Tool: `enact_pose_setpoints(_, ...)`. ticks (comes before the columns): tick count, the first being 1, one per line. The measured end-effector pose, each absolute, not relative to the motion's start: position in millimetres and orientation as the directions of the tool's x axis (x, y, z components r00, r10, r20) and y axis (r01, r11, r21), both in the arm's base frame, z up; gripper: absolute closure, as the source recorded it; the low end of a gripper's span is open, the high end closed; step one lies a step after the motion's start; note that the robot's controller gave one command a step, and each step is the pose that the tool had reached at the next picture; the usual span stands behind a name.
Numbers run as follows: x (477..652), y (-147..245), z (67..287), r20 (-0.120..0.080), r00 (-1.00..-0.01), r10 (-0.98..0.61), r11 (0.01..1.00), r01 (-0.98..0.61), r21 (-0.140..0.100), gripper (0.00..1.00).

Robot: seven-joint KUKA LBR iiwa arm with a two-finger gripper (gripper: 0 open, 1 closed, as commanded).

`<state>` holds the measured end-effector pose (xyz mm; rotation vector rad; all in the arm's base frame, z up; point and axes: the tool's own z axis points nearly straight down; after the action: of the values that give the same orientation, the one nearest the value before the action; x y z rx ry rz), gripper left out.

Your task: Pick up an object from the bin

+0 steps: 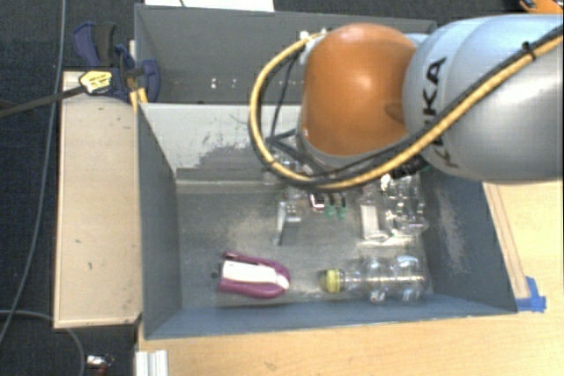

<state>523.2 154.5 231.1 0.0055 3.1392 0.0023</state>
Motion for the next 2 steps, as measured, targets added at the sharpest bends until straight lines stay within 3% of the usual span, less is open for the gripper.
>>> enact_pose_setpoints(1,483.0,140,90,-0.006,-1.0,-0.026,1.0,-0.026,0.003,0.0)
enact_pose_setpoints(2,480.2,152,161,-0.017,-0.999,0.043,0.999,0.043,0.008,0.0)
